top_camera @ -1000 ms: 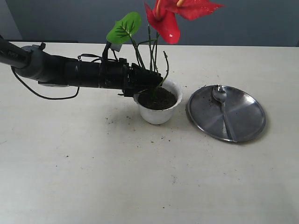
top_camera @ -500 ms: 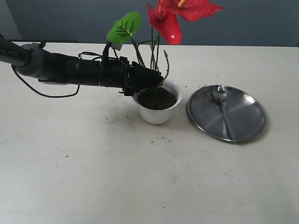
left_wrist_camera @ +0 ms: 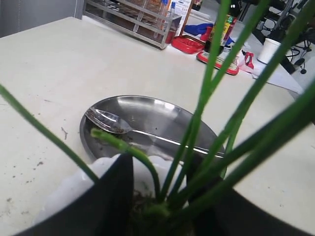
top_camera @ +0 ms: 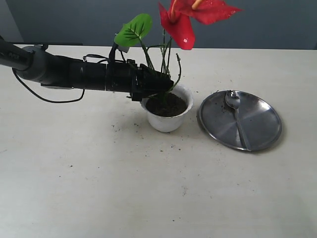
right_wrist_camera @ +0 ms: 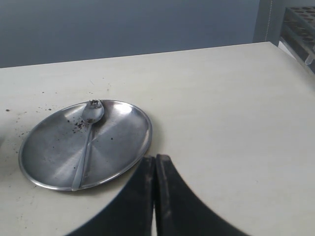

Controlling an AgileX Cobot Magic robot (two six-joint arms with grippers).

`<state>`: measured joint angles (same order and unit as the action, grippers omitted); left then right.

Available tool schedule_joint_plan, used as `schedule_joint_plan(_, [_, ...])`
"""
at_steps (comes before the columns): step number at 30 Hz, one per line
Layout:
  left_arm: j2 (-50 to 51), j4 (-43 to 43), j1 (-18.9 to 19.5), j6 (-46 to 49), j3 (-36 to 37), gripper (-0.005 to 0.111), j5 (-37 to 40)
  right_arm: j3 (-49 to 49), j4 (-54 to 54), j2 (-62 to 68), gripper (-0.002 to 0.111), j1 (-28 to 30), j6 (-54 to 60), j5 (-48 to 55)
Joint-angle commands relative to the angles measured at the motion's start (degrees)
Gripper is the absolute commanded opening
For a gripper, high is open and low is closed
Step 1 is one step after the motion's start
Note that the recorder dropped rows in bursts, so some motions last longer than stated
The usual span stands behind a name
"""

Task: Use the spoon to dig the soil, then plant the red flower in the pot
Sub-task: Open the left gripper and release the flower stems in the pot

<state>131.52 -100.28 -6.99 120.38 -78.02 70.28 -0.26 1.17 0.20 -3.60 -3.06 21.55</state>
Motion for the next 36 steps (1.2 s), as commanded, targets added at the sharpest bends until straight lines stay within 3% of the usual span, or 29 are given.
schedule_joint_plan(1, [-0.5,0.3,0.0,-0.2,-0.1,0.04,-0.3,0.3,0.1,-0.2,0.0,-0.2,0.3,-0.6])
schedule_joint_plan(36, [-3.0,2.3,0.2,-2.4,-0.1,0.04,-0.3,0.3,0.1,-0.2,0.0,-0.2,0.3,-0.7])
